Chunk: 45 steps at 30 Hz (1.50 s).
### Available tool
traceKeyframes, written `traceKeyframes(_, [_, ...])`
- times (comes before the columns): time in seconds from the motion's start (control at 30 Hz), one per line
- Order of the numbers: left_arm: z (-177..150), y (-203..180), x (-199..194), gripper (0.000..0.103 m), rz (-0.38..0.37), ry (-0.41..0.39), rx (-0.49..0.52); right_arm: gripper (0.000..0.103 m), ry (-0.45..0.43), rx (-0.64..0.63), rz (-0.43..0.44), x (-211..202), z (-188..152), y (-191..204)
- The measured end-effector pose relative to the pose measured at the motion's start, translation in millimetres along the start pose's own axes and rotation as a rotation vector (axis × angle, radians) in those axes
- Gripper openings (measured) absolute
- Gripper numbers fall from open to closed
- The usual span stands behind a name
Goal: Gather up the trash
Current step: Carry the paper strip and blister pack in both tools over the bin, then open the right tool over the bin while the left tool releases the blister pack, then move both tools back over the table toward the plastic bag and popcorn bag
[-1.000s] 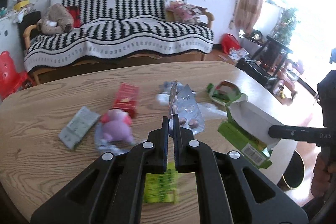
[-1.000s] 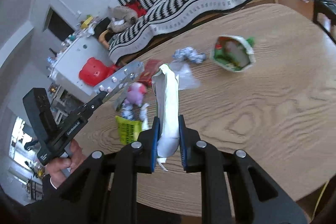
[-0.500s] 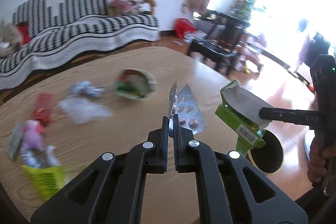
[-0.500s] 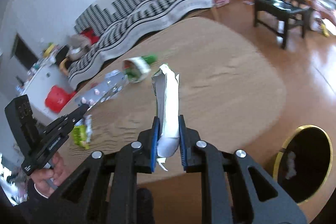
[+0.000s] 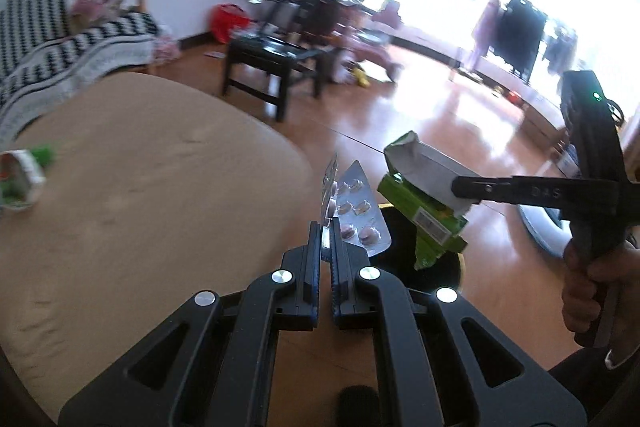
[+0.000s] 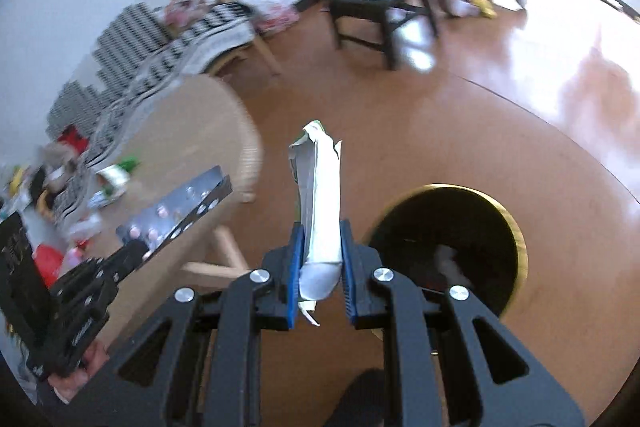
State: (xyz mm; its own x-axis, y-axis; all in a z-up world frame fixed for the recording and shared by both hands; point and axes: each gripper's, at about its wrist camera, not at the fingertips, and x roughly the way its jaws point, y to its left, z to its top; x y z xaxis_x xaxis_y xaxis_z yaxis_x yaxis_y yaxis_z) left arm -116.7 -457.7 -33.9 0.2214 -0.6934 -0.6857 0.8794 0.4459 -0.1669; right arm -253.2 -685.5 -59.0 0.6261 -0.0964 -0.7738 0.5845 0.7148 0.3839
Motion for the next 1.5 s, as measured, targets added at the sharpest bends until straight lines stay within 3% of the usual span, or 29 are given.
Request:
traceKeyframes(0.2, [-7.2, -41.6, 52.3, 0.003, -0.078, 0.08, 0.029, 0.018, 0.043, 0.111, -0.124, 1.5, -8.0, -64.1])
traceKeyframes(0.3, [-10.4, -55.4, 74.1, 0.003, -0.1, 0.118, 0.032, 0.018, 0.06, 0.138, -0.141, 1.2, -11.5, -78.2])
traceKeyframes(0.8, [-11.0, -69.3, 113.6, 0.004, -0.14, 0.179, 0.048, 0.018, 0.062, 0.155, -0.168, 1.6, -8.1, -87.3])
traceKeyframes(0.83, [-11.1, -69.5, 115.7, 0.004, -0.142, 0.186, 0.052, 0.021, 0.061, 0.157, -0.169, 1.5, -8.0, -87.4])
traceKeyframes(0.9, [-12.0, -68.8, 117.6, 0.005, -0.138, 0.196, 0.053, 0.046, 0.057, 0.167, -0.171, -0.2, -9.1, -87.3])
traceKeyframes(0.97, [-13.2, -71.1, 118.6, 0.006, -0.142, 0.21, 0.055, 0.053, 0.038, 0.174, -0.173, -6.1, -8.7, -87.7])
traceKeyframes(1.0, [-13.4, -71.8, 118.8, 0.013, -0.137, 0.214, 0.06, 0.053, 0.032, 0.175, -0.173, -6.9, -7.9, -87.4])
traceKeyframes(1.1, [-12.8, -72.0, 115.7, 0.054, -0.124, 0.194, 0.067, 0.054, 0.026, 0.178, -0.166, -8.7, -7.5, -88.4])
traceKeyframes(1.27, [-9.8, -67.0, 106.9, 0.062, -0.114, 0.172, 0.058, 0.06, 0.023, 0.166, -0.162, -9.5, -5.8, -82.9])
traceKeyframes(1.5, [-4.6, -39.5, 67.0, 0.087, -0.054, 0.123, 0.035, 0.077, -0.002, 0.108, -0.128, -12.5, 4.2, -44.2])
